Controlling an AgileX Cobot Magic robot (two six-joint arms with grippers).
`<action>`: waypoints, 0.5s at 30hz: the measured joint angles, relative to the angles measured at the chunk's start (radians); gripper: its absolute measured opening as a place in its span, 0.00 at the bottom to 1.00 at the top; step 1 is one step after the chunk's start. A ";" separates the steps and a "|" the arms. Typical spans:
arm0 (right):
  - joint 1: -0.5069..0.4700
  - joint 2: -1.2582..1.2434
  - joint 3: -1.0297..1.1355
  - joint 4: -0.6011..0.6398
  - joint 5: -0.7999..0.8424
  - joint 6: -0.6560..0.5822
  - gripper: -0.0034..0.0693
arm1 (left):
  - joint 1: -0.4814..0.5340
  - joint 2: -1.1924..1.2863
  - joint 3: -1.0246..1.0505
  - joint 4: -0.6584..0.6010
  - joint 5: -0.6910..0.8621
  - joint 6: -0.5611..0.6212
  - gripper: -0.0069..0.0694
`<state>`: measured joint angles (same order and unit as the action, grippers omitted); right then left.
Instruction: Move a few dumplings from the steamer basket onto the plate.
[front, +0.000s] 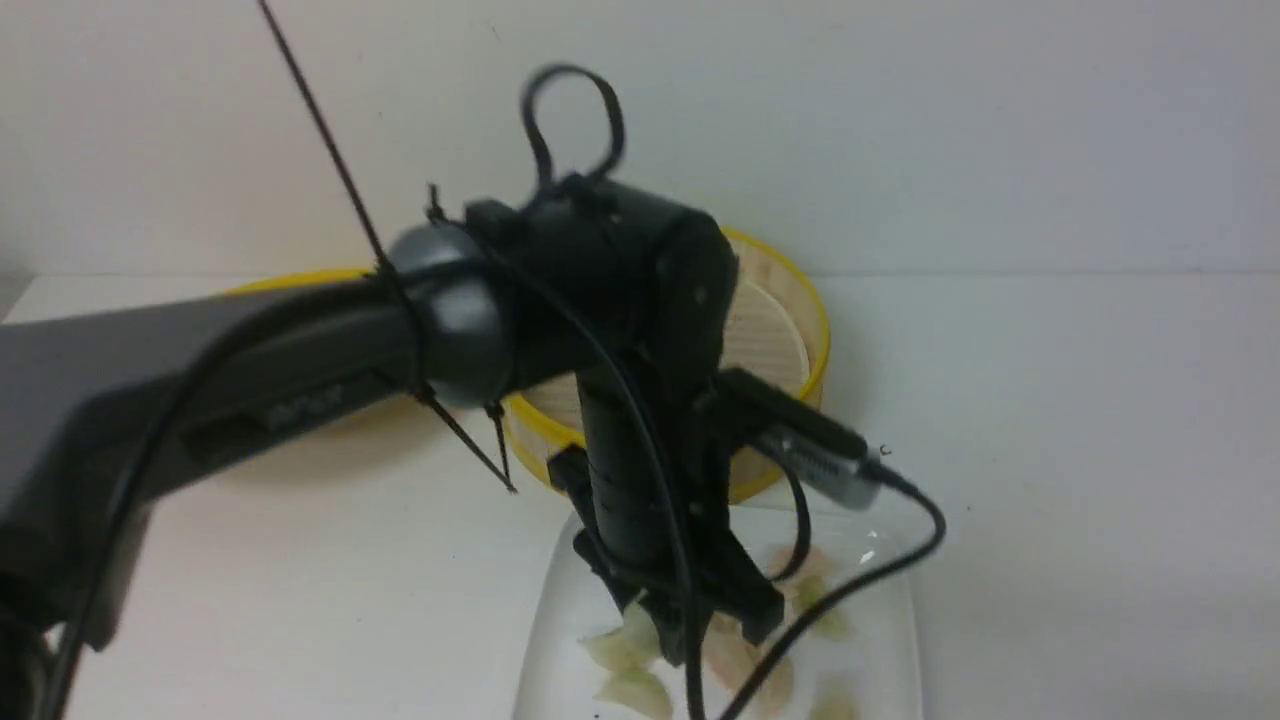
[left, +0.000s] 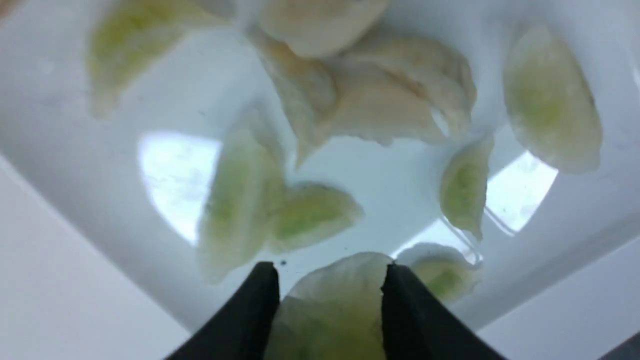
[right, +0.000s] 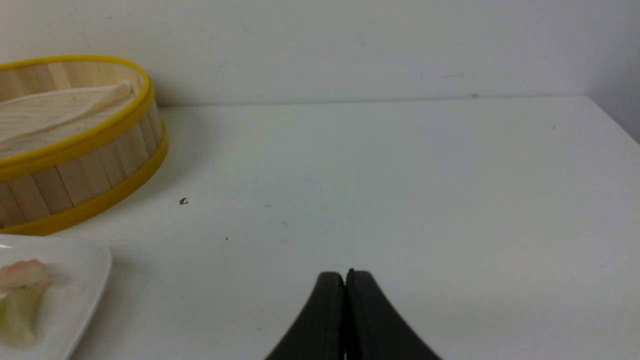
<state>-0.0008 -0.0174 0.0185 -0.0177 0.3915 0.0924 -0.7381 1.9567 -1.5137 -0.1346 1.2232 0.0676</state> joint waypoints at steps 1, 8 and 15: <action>0.000 0.000 0.000 0.000 0.000 0.000 0.03 | -0.017 0.023 0.003 -0.002 -0.005 0.000 0.40; 0.000 0.000 0.000 0.000 0.000 0.000 0.03 | -0.034 0.076 -0.004 -0.011 -0.041 0.001 0.70; 0.000 0.000 0.000 0.000 0.000 0.000 0.03 | -0.035 0.036 -0.125 0.087 -0.019 -0.053 0.72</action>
<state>-0.0008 -0.0174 0.0185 -0.0177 0.3915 0.0924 -0.7731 1.9925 -1.6388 -0.0471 1.2046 0.0146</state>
